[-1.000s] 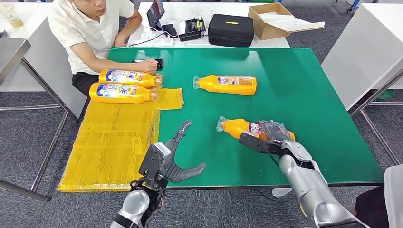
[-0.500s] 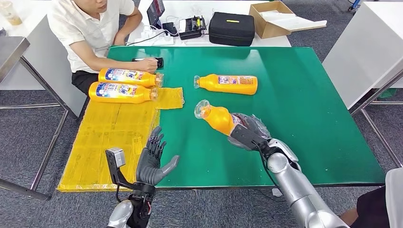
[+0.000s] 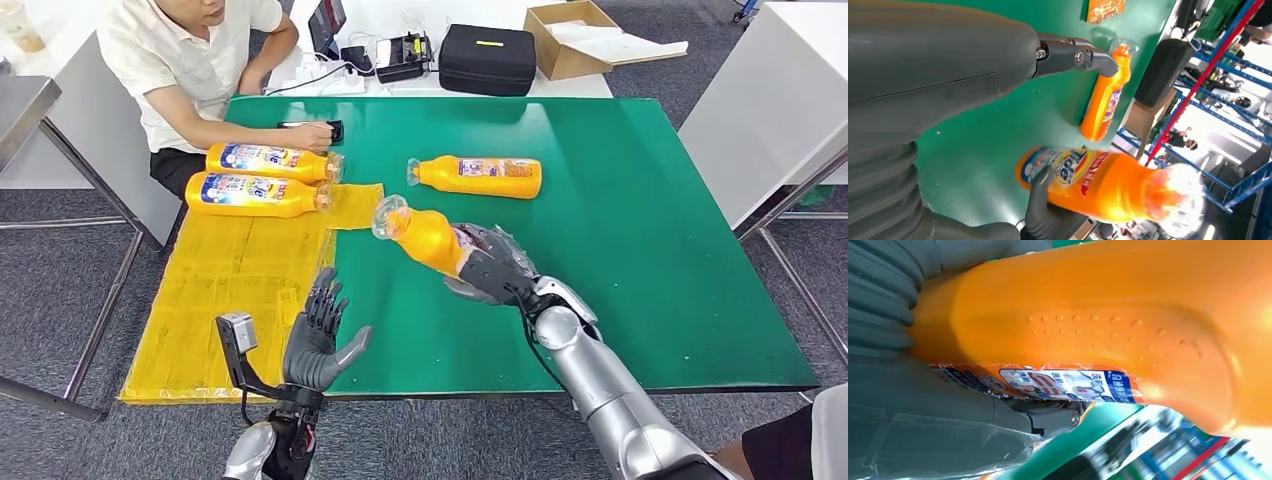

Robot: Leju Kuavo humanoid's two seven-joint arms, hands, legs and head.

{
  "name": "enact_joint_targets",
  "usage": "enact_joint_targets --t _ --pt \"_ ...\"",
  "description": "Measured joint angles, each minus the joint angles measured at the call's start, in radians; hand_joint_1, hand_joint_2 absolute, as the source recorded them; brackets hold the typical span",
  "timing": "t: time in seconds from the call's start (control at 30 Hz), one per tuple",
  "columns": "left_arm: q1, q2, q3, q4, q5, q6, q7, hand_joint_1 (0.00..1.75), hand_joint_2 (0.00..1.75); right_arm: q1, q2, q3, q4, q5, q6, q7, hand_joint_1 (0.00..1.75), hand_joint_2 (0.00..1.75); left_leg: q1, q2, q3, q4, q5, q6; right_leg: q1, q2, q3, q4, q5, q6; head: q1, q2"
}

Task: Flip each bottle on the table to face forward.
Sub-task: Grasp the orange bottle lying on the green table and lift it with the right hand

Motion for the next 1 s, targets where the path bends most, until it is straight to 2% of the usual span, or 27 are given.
enact_joint_targets --t 0.3,0.6,1.0 --pt "-0.058 -0.001 -0.045 0.044 0.046 -0.007 -0.056 0.00 1.75 -0.045 0.087 0.117 0.074 -0.075 0.032 -0.034 1.75 1.75 0.001 -0.001 -0.001 0.000 0.000 -0.001 0.000 0.000 -0.001 0.000 0.000 0.000 0.000 0.000" --pt "-0.095 -0.004 -0.045 0.088 0.063 -0.003 -0.131 0.00 1.75 -0.044 0.101 0.211 0.101 -0.122 0.030 -0.043 1.75 1.75 0.000 0.000 -0.001 0.000 0.000 -0.001 0.000 0.000 -0.002 0.000 0.000 0.000 0.000 0.000" --pt "-0.135 -0.008 -0.040 0.129 0.067 0.024 -0.126 0.00 1.75 -0.057 0.131 0.279 0.130 -0.122 0.016 -0.035 1.75 1.75 0.000 -0.001 -0.002 0.000 0.000 -0.001 0.000 0.000 -0.002 0.000 0.000 0.000 0.000 0.000"
